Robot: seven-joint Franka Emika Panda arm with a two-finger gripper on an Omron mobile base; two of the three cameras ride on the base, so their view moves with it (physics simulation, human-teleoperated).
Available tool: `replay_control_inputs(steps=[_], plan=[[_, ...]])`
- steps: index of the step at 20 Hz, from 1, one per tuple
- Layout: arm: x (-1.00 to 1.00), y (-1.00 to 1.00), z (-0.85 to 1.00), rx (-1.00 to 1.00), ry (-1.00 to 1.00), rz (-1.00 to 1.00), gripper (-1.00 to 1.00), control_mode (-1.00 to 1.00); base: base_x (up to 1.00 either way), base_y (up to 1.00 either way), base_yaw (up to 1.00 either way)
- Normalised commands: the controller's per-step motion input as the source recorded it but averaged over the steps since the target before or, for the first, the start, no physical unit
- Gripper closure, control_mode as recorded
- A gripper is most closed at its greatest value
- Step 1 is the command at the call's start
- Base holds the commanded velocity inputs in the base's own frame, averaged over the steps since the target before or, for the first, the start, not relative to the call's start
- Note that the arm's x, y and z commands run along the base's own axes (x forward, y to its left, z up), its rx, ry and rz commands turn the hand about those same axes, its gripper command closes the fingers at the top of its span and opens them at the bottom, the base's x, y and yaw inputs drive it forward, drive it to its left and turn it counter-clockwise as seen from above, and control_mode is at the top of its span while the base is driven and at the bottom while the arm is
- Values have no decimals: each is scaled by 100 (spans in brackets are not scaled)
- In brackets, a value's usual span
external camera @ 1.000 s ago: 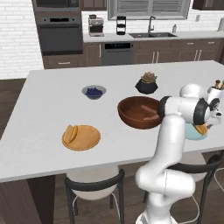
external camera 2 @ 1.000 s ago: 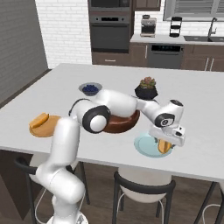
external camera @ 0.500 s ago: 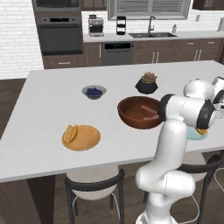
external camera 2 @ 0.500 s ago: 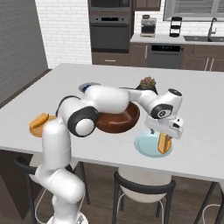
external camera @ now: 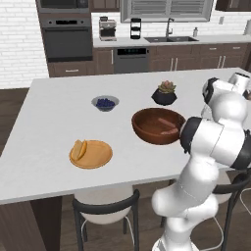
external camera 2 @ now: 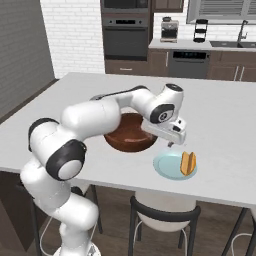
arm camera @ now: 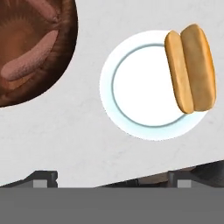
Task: Place one bun and one sausage from the bowl on each plate.
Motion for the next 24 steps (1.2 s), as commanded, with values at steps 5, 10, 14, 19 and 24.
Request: replay_control_inputs(steps=[5,10,14,19,24], plan=[[15,100,54,-3,0,1,-100,-100,0,0,0],[39,100,27,-2,0,0,-100,-100,0,0,0],[59,90,0,-7,2,0,-100,-100,0,0,0],[79,45,-13,-15,1,0,-100,-100,0,0,0],[68,9,-44,-22,0,0,-100,-100,0,0,0]])
